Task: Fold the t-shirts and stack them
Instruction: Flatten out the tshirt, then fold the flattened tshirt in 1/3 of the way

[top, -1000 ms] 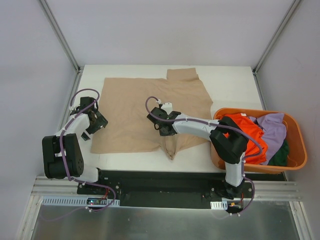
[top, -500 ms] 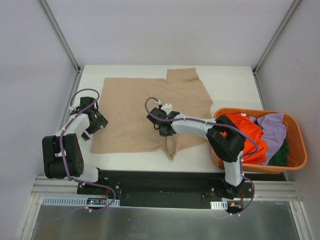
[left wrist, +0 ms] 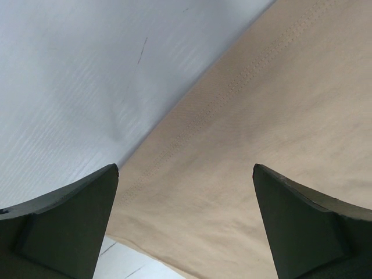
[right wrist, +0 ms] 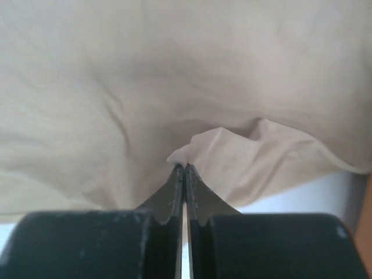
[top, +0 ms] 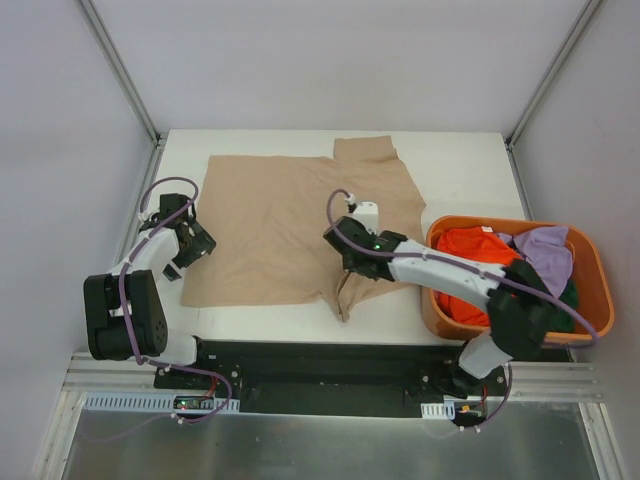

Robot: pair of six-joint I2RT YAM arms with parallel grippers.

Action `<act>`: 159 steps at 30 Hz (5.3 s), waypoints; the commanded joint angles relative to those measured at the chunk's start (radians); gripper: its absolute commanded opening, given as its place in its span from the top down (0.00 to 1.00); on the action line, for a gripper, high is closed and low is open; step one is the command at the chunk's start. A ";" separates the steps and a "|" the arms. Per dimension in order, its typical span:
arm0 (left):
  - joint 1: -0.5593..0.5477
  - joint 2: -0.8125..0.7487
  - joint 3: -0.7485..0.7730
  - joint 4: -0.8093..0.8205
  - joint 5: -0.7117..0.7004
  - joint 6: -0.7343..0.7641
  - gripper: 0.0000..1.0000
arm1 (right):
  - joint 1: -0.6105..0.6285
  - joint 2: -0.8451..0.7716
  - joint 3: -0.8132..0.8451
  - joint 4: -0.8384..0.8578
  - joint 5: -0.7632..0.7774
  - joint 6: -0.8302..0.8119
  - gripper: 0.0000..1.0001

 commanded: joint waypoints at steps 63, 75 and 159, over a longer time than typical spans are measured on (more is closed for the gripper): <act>-0.009 -0.519 -0.207 -0.147 -0.036 -0.359 1.00 | 0.036 -0.793 -0.526 0.273 -0.002 -0.072 0.99; -0.010 -0.671 -0.084 -0.152 -0.054 -0.364 1.00 | 0.031 -0.840 -0.377 0.218 0.103 -0.170 1.00; -0.009 0.634 0.777 0.434 0.220 0.155 1.00 | -0.523 0.479 0.822 0.261 -0.230 -0.437 1.00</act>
